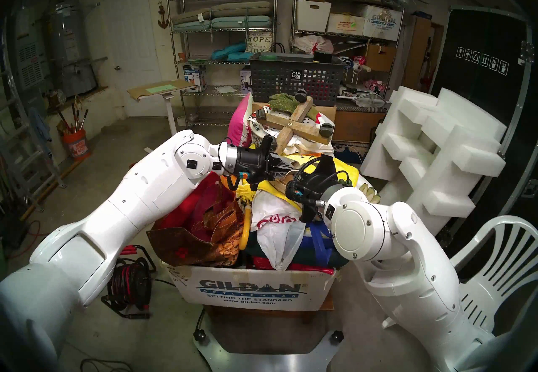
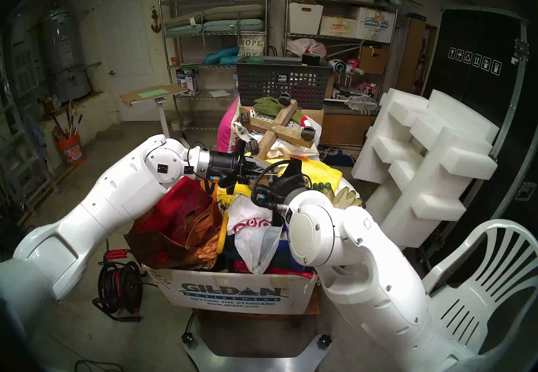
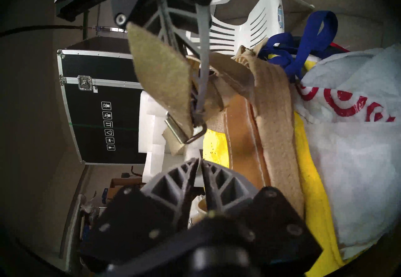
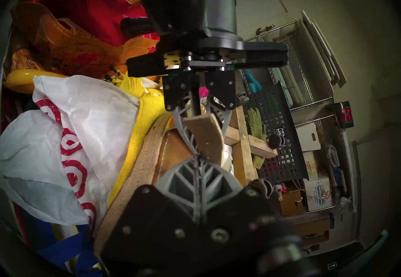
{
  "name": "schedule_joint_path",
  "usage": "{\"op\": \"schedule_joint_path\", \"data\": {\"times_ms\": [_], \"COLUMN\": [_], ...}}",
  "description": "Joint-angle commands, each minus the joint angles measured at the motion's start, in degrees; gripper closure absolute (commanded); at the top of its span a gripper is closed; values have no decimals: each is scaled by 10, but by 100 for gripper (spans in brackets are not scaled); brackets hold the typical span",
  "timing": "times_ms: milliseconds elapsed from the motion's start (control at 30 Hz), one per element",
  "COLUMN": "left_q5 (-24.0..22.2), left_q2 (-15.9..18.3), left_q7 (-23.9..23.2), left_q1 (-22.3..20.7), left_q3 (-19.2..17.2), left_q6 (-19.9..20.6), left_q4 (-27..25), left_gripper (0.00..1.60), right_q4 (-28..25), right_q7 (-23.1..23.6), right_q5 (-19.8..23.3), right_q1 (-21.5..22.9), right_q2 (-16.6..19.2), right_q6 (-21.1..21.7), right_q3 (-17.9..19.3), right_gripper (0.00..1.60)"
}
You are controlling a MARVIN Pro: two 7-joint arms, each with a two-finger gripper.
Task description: Unbuckle a shoe
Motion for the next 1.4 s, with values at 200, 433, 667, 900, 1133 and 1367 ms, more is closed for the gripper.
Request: {"op": "schedule_joint_path", "data": {"times_ms": [200, 433, 667, 900, 1133, 1367], "left_q5": [17, 30, 38, 38, 23, 12], "left_q2": [-14, -23, -33, -38, -42, -43], "left_q7": [35, 43, 47, 48, 40, 30], "left_q1": [-5, -7, -13, -15, -21, -24], "left_q3": [-18, -19, -20, -20, -18, -13], "left_q6": [-1, 0, -3, -6, -13, -22], "left_q4": [-6, -1, 7, 11, 18, 22], "left_gripper": [81, 58, 72, 75, 73, 71], "right_q4": [-14, -15, -15, -14, -12, -6], "right_q7": [-4, -2, -2, -2, -1, -2], "right_q5": [-5, -5, -5, -5, -9, -10], "right_q1": [6, 4, 2, 2, 3, 9], "right_q2": [-7, -9, -10, -11, -13, -18], "right_q6": [1, 0, -2, -4, -2, -3], "right_q3": [1, 0, 0, -1, -3, -4], "right_gripper": [160, 160, 160, 160, 160, 160]}}
